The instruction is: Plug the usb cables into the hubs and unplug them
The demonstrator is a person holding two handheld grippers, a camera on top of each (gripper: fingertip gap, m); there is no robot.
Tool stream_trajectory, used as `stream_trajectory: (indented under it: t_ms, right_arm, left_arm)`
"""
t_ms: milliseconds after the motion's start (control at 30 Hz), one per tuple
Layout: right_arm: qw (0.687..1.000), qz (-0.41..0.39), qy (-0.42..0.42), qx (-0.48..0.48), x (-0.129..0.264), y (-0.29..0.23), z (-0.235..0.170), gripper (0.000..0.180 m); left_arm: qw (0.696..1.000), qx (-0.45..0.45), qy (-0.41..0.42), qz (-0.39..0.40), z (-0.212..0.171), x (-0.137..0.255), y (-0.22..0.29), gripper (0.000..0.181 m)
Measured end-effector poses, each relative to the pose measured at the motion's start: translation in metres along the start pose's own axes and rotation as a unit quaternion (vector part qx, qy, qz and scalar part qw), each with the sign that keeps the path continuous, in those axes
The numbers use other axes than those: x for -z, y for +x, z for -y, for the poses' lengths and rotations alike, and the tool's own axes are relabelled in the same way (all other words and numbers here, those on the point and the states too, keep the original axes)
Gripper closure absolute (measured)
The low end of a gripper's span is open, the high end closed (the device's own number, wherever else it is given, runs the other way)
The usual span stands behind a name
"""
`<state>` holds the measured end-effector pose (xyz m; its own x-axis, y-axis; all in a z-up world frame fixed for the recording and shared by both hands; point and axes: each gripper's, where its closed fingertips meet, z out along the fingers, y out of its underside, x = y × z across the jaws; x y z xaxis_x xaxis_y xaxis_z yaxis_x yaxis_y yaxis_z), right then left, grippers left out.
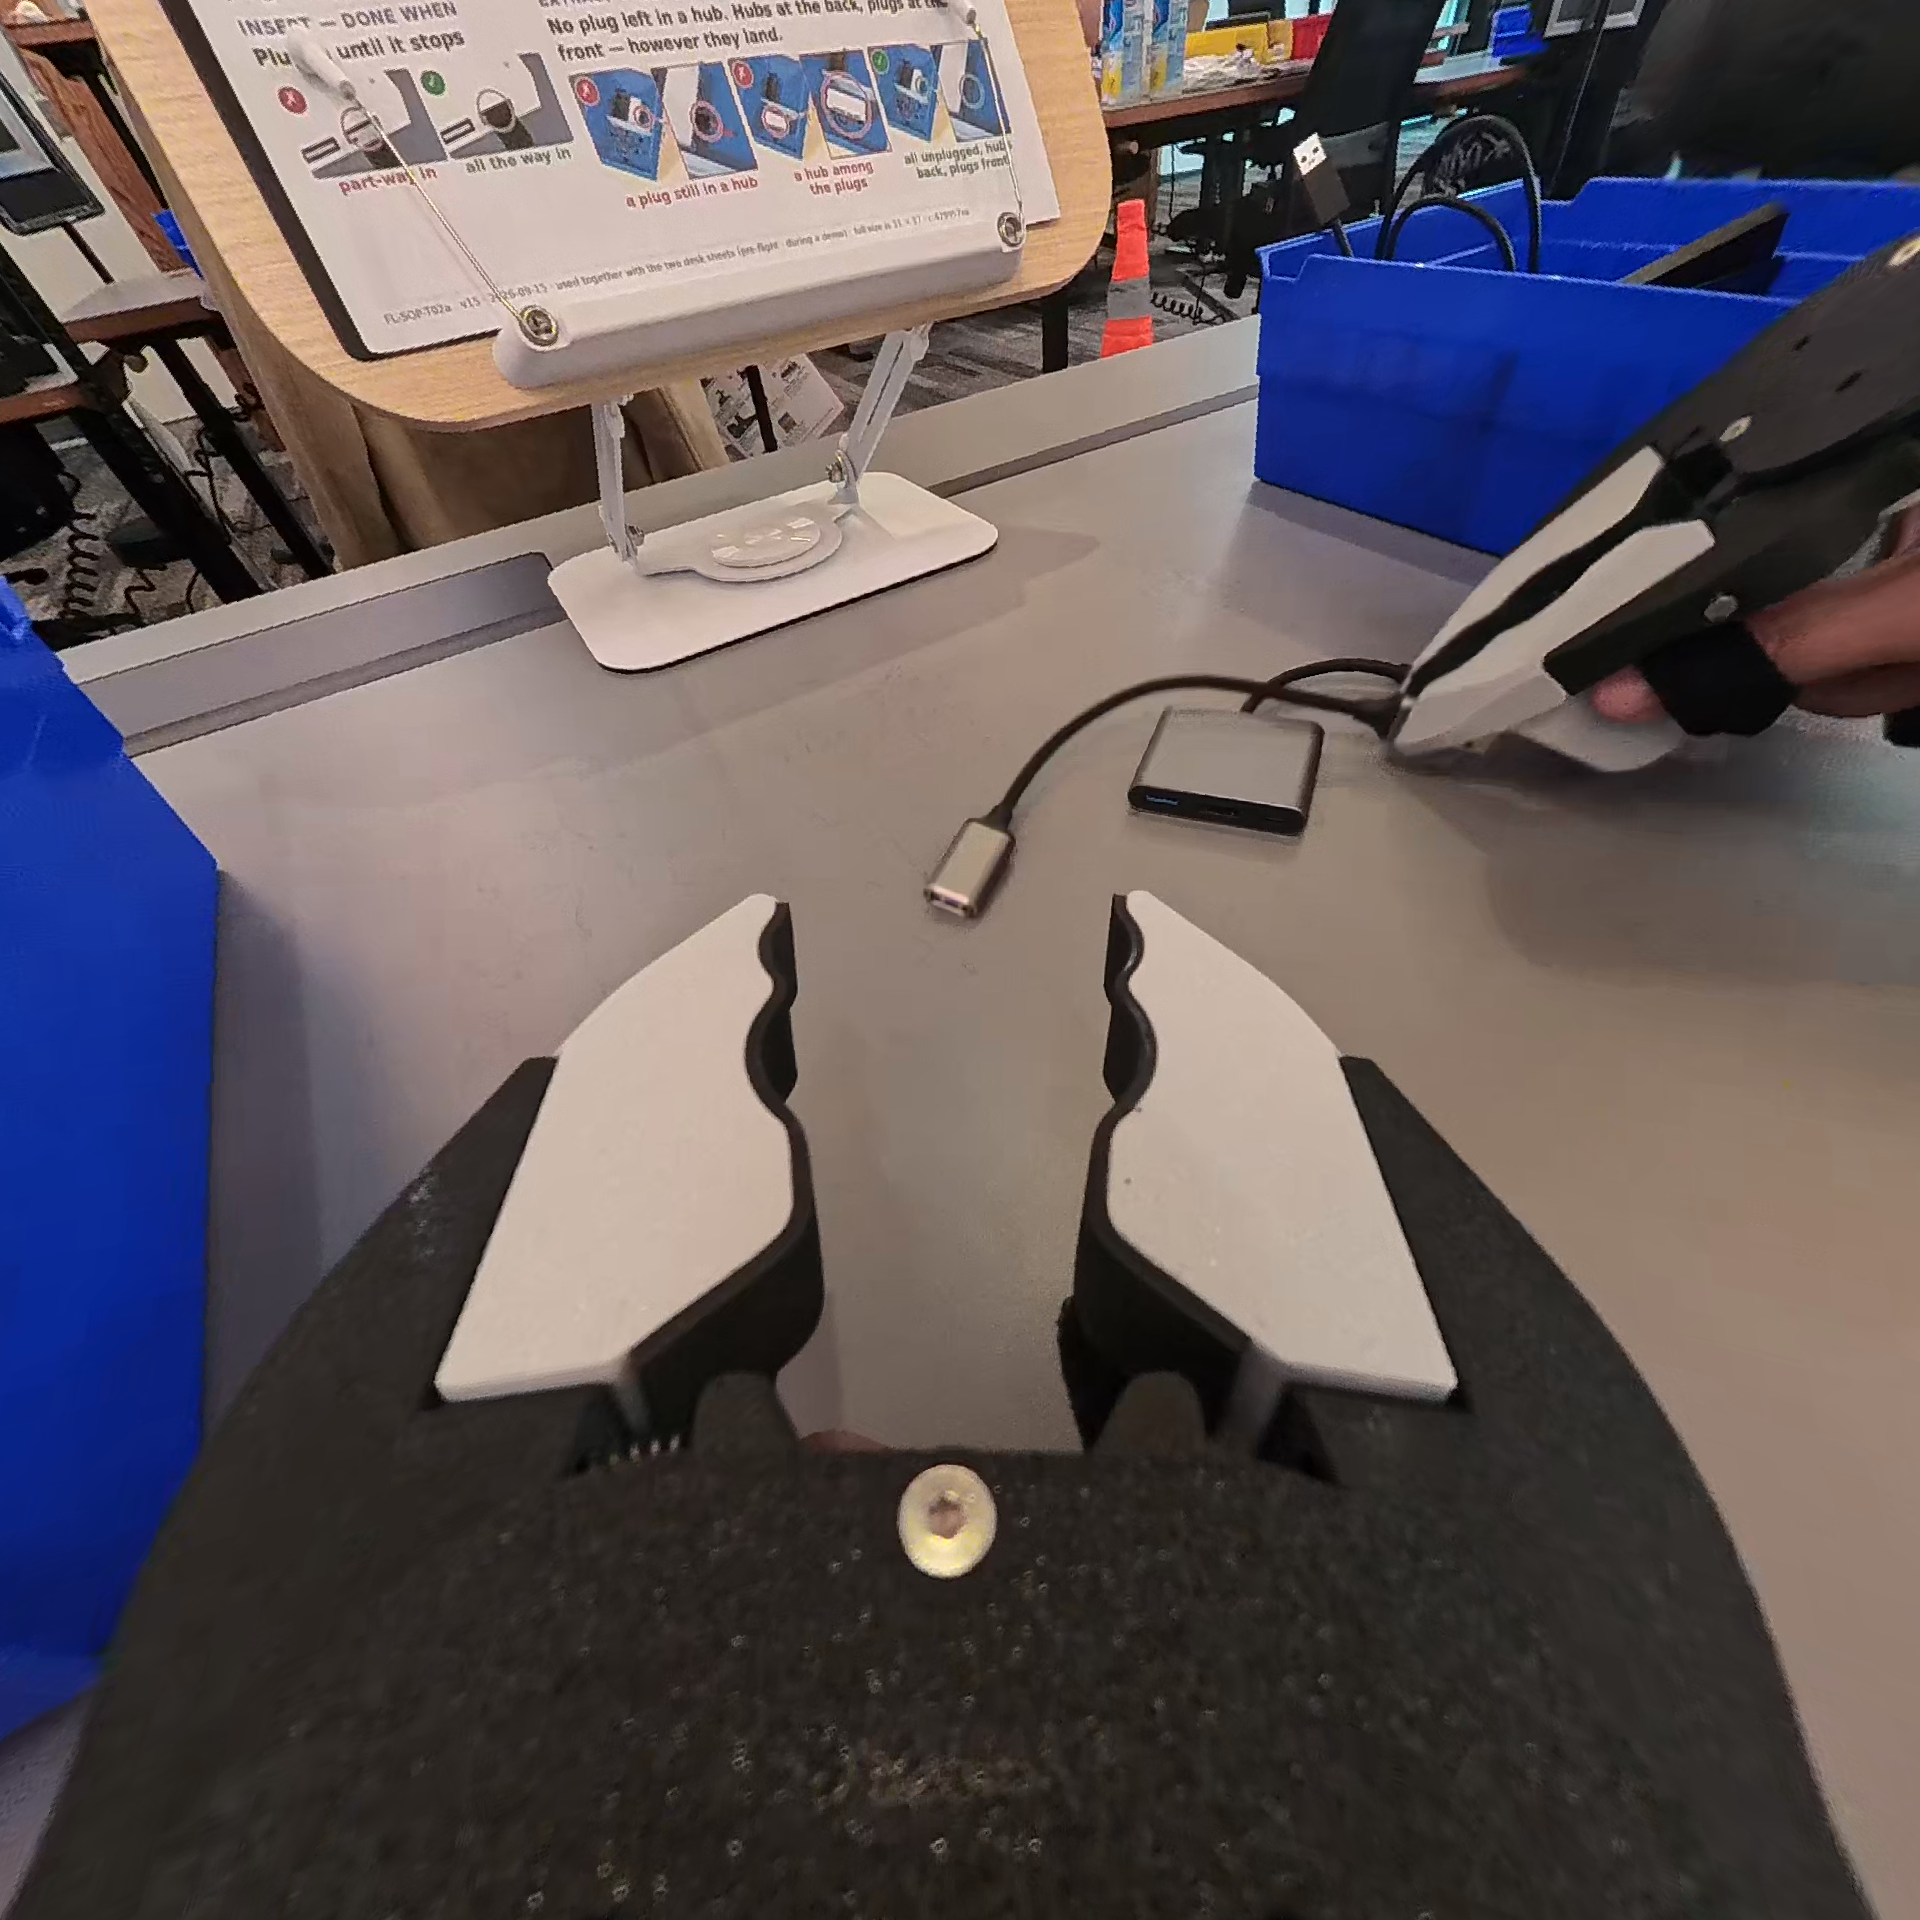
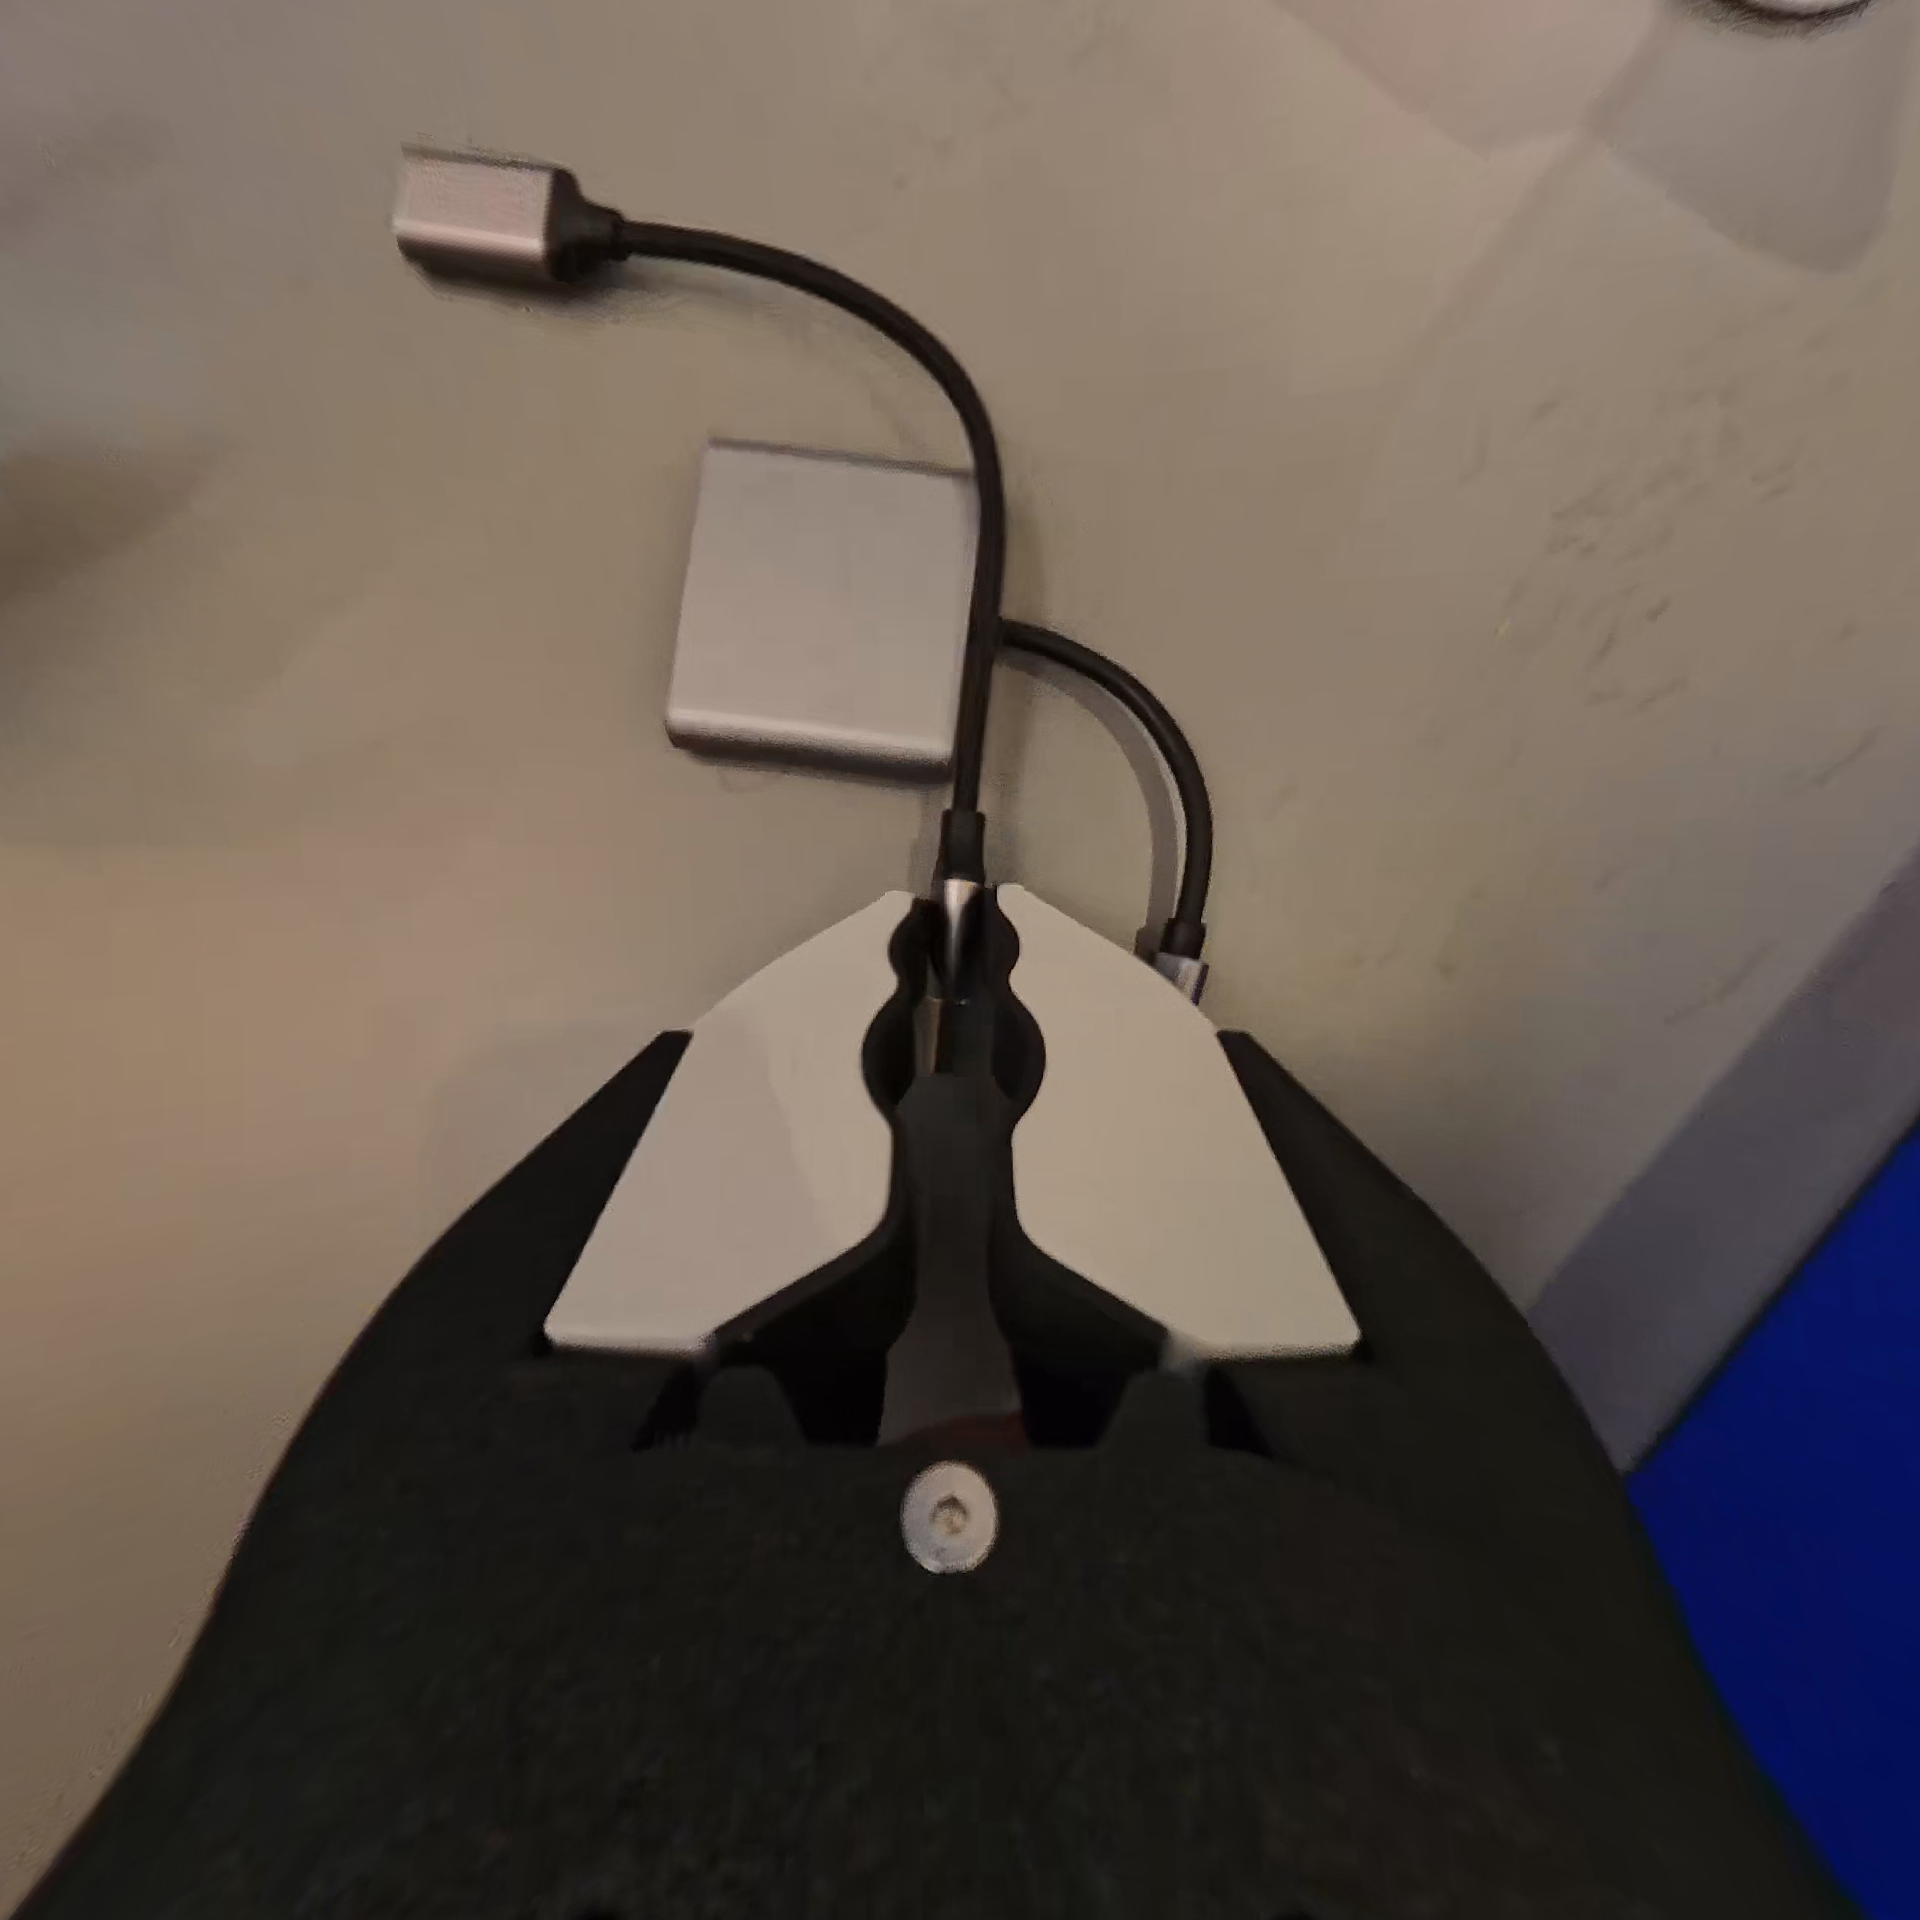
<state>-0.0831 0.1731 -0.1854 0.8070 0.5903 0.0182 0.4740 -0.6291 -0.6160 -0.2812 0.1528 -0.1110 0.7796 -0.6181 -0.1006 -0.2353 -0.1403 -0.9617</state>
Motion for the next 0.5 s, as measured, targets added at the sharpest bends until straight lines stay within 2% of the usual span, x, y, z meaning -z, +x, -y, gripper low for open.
stream_trajectory:
  t_ms: [33, 200, 333, 500]
  right_arm:
    - [1.000, 0.005, 0.015, 0.003, 0.004, -0.001, 0.006, 0.171]
    - [0.996, 0.059, 0.069, 0.022, 0.033, -0.016, 0.040, 0.172]
    - [0.988, 0.144, 0.036, 0.052, 0.028, -0.053, 0.047, 0.171]
    - [0.969, 0.224, -0.012, 0.100, 0.010, -0.097, 0.050, 0.171]
  left_arm:
    - [1.000, 0.001, 0.000, -0.001, 0.000, 0.000, 0.000, 0.124]
    - [1.000, 0.001, -0.002, -0.004, 0.000, 0.000, 0.001, 0.124]
    - [1.000, -0.010, -0.013, -0.015, -0.002, 0.000, 0.004, 0.125]
    - [0.994, -0.077, -0.055, -0.058, -0.012, 0.001, 0.016, 0.126]
